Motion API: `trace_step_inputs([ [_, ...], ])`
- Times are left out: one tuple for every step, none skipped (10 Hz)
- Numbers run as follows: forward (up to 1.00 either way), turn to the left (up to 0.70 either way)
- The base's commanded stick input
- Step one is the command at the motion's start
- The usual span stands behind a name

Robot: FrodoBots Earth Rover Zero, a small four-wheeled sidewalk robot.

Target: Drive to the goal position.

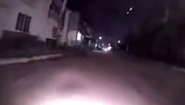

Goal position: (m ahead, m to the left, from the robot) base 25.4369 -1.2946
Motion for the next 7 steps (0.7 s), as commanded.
trace_step_inputs([
  [1.0,0.0],
  [1.0,0.0],
  [1.0,0.0],
  [1.0,0.0],
  [1.0,0.0],
  [1.0,-0.16],
  [1.0,-0.32],
])
